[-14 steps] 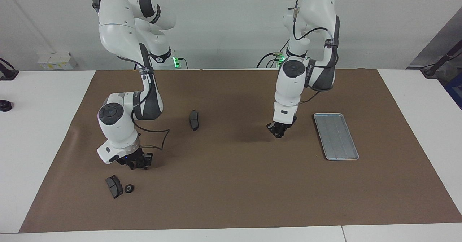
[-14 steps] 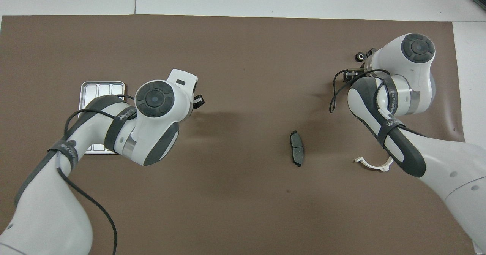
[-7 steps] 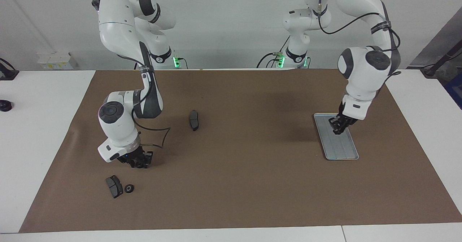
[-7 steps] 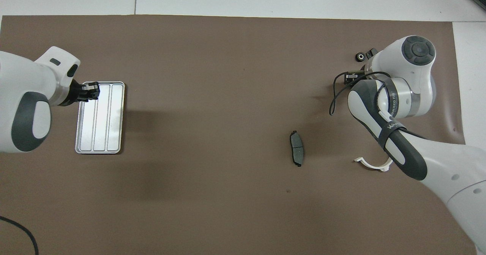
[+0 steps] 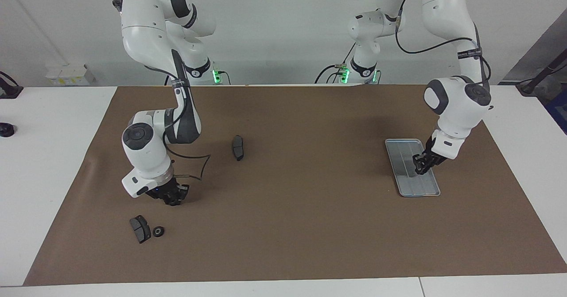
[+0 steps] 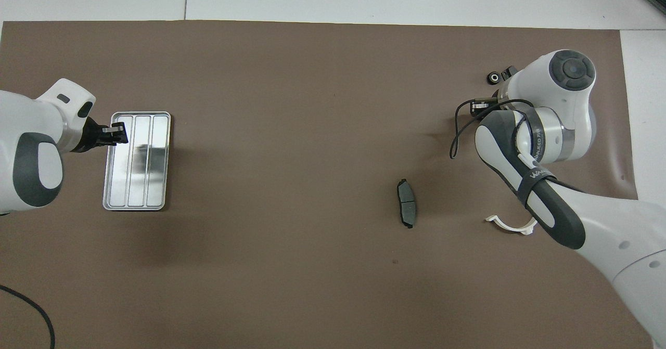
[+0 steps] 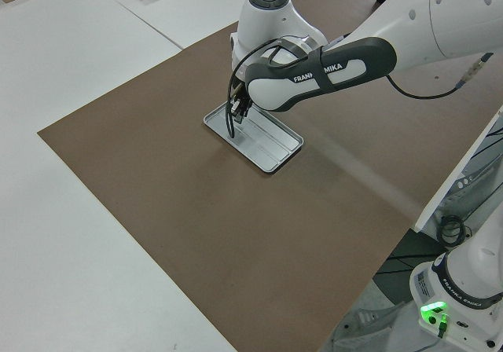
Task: Pick bearing gear from pile to tray
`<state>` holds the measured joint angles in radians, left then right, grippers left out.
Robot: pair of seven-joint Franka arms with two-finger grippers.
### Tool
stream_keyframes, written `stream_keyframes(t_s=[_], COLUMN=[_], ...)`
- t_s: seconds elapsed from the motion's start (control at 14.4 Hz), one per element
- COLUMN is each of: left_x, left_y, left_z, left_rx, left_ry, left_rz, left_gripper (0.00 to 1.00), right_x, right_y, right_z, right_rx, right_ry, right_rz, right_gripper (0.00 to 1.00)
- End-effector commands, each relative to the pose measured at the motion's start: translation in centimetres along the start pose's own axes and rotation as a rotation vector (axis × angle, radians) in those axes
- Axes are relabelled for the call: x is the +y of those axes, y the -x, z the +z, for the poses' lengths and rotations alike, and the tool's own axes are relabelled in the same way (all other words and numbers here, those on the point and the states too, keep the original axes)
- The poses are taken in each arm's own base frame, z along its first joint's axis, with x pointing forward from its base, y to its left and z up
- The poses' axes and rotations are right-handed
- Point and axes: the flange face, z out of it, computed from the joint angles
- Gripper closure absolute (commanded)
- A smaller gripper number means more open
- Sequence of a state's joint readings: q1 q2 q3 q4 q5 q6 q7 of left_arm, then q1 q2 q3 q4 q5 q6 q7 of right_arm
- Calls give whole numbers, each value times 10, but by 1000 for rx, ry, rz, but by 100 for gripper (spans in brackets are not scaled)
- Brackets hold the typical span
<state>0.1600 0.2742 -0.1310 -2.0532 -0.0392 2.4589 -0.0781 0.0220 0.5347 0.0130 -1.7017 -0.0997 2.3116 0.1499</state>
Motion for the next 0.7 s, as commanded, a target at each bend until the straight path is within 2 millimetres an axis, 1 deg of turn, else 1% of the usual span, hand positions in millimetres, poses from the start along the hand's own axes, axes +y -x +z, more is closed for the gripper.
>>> stream_keyframes(t_s=[0.0,0.07,0.14,0.21,0.28,0.42,0.49,0.63], left_x=[5,6,9,11,16,20,24,37], left_y=[2,-1,-3,-11,-13,-17,-14,-5], left_z=[8,7,4,-8,-20,-61,-80,-107], left_rx=[22,28,34,49,35,21,10,-3], left_ry=[12,13,14,16,14,6,3,0], left_rz=[4,7,13,13,21,35,42,63], left_gripper=[94,49,0,0,0,0,0,0], right_x=[1,-2,-13,-29,-47,-89,-110,-167], right_y=[13,11,8,5,2,-2,0,8], right_z=[0,-14,-29,-45,-62,-87,-94,-112], right_rx=[-29,-10,7,19,32,76,98,157], right_ry=[0,-2,-6,-17,-31,-72,-89,-131], right_rz=[-17,-23,-39,-59,-80,-130,-162,-234], right_gripper=[87,89,91,92,92,92,92,92])
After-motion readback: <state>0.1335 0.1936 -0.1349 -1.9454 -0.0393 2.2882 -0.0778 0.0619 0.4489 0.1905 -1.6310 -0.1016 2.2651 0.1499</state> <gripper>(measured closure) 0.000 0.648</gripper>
